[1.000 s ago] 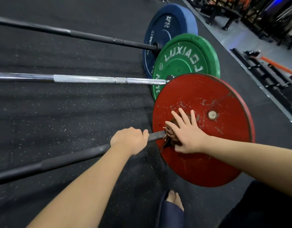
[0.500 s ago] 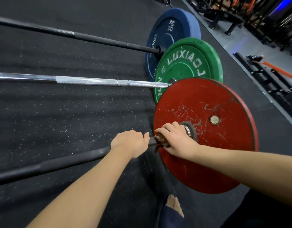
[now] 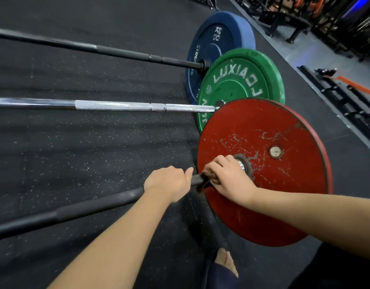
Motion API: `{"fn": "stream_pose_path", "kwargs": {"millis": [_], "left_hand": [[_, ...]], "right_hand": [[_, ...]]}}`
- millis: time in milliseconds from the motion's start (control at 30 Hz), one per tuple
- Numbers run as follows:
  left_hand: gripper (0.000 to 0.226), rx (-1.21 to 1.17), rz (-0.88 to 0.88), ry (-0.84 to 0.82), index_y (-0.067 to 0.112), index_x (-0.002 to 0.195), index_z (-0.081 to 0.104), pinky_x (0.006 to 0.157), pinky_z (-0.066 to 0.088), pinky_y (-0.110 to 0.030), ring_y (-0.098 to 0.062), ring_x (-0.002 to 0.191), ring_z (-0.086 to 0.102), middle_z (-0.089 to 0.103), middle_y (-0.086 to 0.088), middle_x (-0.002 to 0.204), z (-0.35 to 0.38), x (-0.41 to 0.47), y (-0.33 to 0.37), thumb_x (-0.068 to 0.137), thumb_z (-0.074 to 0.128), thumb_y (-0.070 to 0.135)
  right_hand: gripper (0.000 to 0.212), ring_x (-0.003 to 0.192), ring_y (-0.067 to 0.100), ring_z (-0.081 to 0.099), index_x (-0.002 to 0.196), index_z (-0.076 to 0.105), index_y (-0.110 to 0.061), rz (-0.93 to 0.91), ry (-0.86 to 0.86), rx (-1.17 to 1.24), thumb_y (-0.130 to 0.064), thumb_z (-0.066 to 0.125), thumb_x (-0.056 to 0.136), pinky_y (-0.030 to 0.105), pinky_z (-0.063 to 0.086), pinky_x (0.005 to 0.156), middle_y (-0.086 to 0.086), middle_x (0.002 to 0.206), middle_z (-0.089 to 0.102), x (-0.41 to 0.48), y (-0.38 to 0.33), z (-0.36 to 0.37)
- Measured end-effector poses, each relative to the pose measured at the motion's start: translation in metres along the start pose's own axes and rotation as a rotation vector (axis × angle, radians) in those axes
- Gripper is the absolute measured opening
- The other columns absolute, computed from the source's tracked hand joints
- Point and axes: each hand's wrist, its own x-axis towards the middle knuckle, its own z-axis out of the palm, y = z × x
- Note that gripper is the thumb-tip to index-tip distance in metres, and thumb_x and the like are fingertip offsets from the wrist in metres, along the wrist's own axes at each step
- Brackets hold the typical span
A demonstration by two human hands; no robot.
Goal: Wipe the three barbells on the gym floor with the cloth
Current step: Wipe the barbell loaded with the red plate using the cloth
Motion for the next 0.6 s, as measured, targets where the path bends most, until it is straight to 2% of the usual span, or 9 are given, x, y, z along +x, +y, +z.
{"fn": "stream_pose_path", "kwargs": {"millis": [67,167,267,333,400,433,533,600], "left_hand": [[0.066,-0.002,-0.004,-0.002,0.015,0.093,0.066,0.079,0.045,-0.04,-0.03,0.083,0.054,0.061,-0.007,0.089,0.002,0.001,0.0,0.108,0.01,0.048],[0.061,-0.02,-0.009,-0.007,0.015,0.093,0.063,0.077,0.044,-0.04,-0.031,0.082,0.054,0.063,-0.007,0.092,0.003,0.003,0.0,0.108,0.011,0.043],[0.047,-0.106,-0.027,0.006,0.015,0.124,0.058,0.076,0.049,-0.044,-0.034,0.083,0.057,0.06,-0.007,0.094,0.0,0.002,0.001,0.109,0.015,0.027],[0.044,-0.148,-0.044,0.003,0.016,0.131,0.055,0.084,0.053,-0.048,-0.036,0.09,0.061,0.064,-0.01,0.101,-0.003,0.0,0.002,0.109,0.017,0.024],[0.047,-0.118,-0.034,-0.012,0.014,0.124,0.058,0.087,0.052,-0.049,-0.037,0.093,0.062,0.064,-0.011,0.102,-0.003,0.0,0.002,0.11,0.016,0.028],[0.049,-0.103,-0.027,-0.015,0.013,0.117,0.06,0.084,0.051,-0.046,-0.036,0.09,0.06,0.062,-0.01,0.097,-0.002,0.001,0.002,0.11,0.015,0.031],[0.051,-0.058,-0.037,-0.042,0.012,0.094,0.056,0.076,0.042,-0.041,-0.033,0.083,0.053,0.059,-0.01,0.093,0.0,0.003,0.001,0.108,0.013,0.036],[0.055,-0.055,-0.038,-0.044,0.013,0.098,0.061,0.077,0.041,-0.041,-0.032,0.085,0.053,0.065,-0.012,0.102,0.0,0.004,0.001,0.109,0.012,0.038]], "right_hand": [[0.028,0.089,0.026,0.05,0.112,0.064,-0.021,0.009,-0.002,0.056,-0.024,0.068,0.084,0.044,0.047,0.079,0.001,0.108,0.057,0.005,-0.011,0.003],[0.034,0.091,0.024,0.05,0.116,0.063,-0.021,-0.093,-0.07,0.037,-0.023,0.071,0.083,0.039,0.047,0.079,0.0,0.111,0.058,0.005,0.001,-0.004],[0.036,0.089,0.023,0.052,0.114,0.065,-0.022,-0.122,-0.087,-0.025,-0.022,0.076,0.08,0.039,0.051,0.076,0.001,0.11,0.059,0.002,0.029,-0.014],[0.034,0.085,0.024,0.052,0.111,0.066,-0.021,-0.117,-0.08,-0.051,-0.021,0.076,0.079,0.041,0.052,0.073,0.002,0.107,0.06,0.0,0.038,-0.014],[0.028,0.085,0.025,0.052,0.109,0.066,-0.02,-0.101,-0.083,-0.064,-0.023,0.067,0.081,0.043,0.052,0.072,0.002,0.106,0.059,0.0,0.033,-0.012],[0.027,0.085,0.026,0.051,0.108,0.065,-0.02,-0.081,-0.075,-0.06,-0.024,0.064,0.082,0.045,0.051,0.072,0.002,0.105,0.059,0.001,0.028,-0.011],[0.029,0.09,0.025,0.052,0.111,0.064,-0.021,-0.06,-0.042,-0.004,-0.024,0.067,0.082,0.046,0.051,0.075,0.001,0.108,0.059,0.002,0.006,-0.007],[0.031,0.092,0.025,0.051,0.113,0.062,-0.022,-0.095,-0.041,0.06,-0.028,0.064,0.083,0.045,0.05,0.076,-0.001,0.11,0.058,0.005,-0.014,-0.003]]}}
